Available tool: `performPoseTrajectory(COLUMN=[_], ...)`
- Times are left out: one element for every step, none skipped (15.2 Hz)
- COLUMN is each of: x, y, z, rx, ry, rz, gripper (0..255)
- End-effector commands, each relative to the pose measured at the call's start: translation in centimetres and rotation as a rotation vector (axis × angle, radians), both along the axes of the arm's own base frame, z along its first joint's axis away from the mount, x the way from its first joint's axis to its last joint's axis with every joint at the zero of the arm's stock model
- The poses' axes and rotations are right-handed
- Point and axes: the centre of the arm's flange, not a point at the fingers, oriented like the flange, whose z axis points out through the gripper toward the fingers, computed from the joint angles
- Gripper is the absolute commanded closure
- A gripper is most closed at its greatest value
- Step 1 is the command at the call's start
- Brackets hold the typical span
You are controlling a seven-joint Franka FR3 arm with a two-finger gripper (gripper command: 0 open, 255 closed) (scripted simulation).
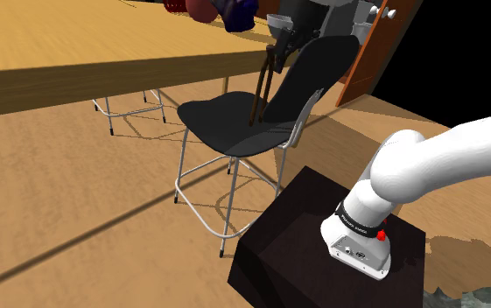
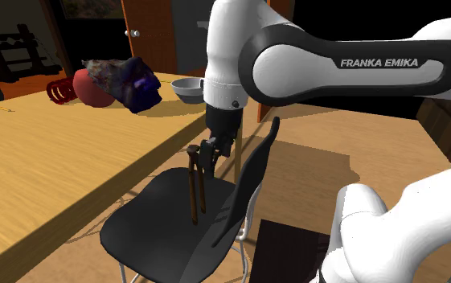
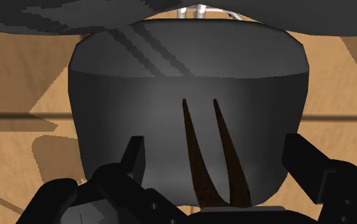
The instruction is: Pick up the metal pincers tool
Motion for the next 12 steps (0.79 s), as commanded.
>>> performPoseTrajectory(x=[0.0,1.1,2.3,3.5,4.7,6.0,7.0,7.0,7.0,7.0,7.0,7.0], y=[0.0,0.2,0.3,0.5,0.7,0.8,0.9,0.9,0.9,0.9,0.9,0.9], z=[0.0,1.1,2.1,3.1,4.1,5.0,5.8,5.3,4.8,4.2,3.7,3.2], rx=[0.0,-0.001,-0.003,-0.004,-0.006,-0.007,-0.009,-0.009,-0.009,-0.009,-0.009,-0.009], ry=[0.0,0.021,0.042,0.062,0.083,0.104,0.122,0.122,0.122,0.122,0.122,0.122], rz=[0.0,-0.006,-0.012,-0.018,-0.024,-0.03,-0.035,-0.035,-0.035,-0.035,-0.035,-0.035], gripper=[0,0,0,0,0,0,0,0,0,0,0,0])
